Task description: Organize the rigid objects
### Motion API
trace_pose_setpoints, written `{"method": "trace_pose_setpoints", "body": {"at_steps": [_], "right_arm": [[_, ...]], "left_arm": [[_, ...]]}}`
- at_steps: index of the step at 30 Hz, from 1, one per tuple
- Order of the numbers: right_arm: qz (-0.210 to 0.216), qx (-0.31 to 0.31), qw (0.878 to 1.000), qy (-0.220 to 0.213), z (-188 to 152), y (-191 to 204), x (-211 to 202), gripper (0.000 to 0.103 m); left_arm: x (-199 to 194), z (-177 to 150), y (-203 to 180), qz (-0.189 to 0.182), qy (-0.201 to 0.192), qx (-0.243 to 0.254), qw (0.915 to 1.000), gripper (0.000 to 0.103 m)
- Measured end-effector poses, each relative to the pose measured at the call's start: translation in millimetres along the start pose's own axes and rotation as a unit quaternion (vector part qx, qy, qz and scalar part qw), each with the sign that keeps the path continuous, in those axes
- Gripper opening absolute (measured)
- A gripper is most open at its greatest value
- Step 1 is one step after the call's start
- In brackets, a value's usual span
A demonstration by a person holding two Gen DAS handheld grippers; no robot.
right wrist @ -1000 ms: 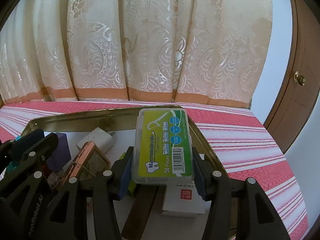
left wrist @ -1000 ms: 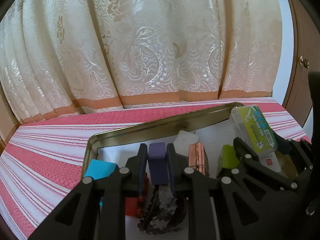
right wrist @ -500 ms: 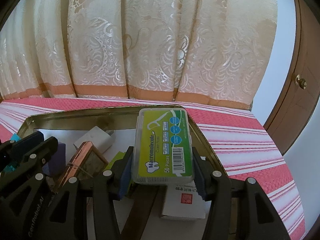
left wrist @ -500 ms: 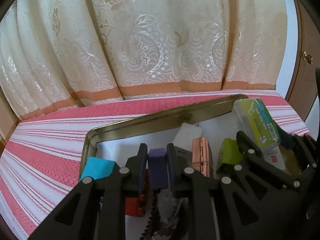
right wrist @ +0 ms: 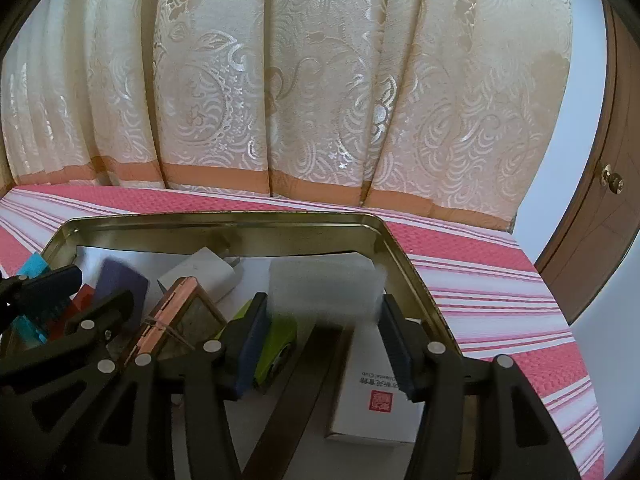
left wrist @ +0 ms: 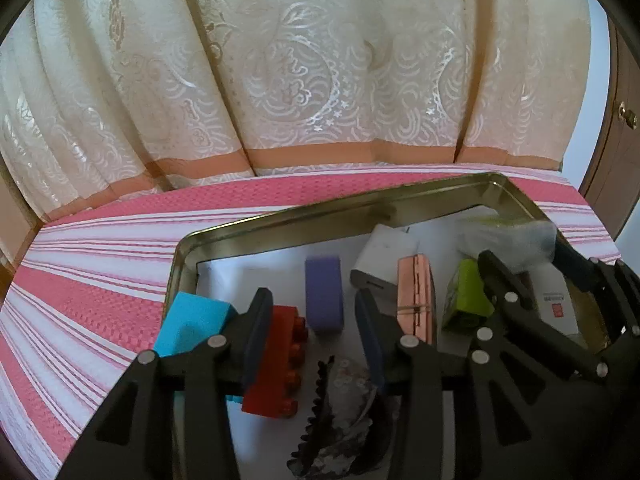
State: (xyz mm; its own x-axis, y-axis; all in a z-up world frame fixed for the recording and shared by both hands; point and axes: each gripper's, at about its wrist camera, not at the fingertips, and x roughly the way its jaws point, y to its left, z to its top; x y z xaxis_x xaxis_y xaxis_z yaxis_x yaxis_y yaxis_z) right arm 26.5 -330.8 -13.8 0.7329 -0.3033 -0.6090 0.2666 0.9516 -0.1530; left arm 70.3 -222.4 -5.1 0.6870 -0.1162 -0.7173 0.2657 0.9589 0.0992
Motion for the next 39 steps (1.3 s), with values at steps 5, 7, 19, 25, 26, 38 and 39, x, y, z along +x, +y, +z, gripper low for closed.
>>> {"method": "trace_pose_setpoints", "body": {"at_steps": [5,7,19,25,26,38,39], "right_arm": [[-0.016,0.002,1.0,0.001,-0.5,0.2,0.3,0.067],[-0.015,0.009,1.0,0.002,-1.6,-3.4,0.4,0.073],[-0.027,0.024,0.999,0.002,-6.4,-13.3,-4.0,0.082],[-0.03,0.043,0.999,-0.009,-9.3,-17.8,-11.9,0.082],[-0.029,0.045,0.998,-0.011,-9.5,-18.2,-13.1,0.082],[-0.02,0.098,0.995,-0.026,-14.7,-31.3,-22.1,0.082],[-0.021,0.099,0.994,-0.029,-14.9,-31.5,-22.9,0.082]], "left_arm": [[1.2,-1.6,-1.6,0.018,0.004,0.003,0.9998,0.044],[2.5,-3.7,-5.5,0.027,0.01,0.018,0.9994,0.048],[-3.2,-12.3,-6.4,0.001,0.0,0.023,0.9997,0.062],[-10.9,-15.3,-2.1,-0.02,-0.029,0.011,0.9993,0.068],[-13.1,-16.1,-1.5,-0.022,-0.035,0.01,0.9991,0.068],[-31.1,-24.0,8.7,-0.033,-0.106,-0.003,0.9939,0.088],[-31.8,-24.2,8.7,-0.033,-0.109,-0.002,0.9935,0.089]]}}
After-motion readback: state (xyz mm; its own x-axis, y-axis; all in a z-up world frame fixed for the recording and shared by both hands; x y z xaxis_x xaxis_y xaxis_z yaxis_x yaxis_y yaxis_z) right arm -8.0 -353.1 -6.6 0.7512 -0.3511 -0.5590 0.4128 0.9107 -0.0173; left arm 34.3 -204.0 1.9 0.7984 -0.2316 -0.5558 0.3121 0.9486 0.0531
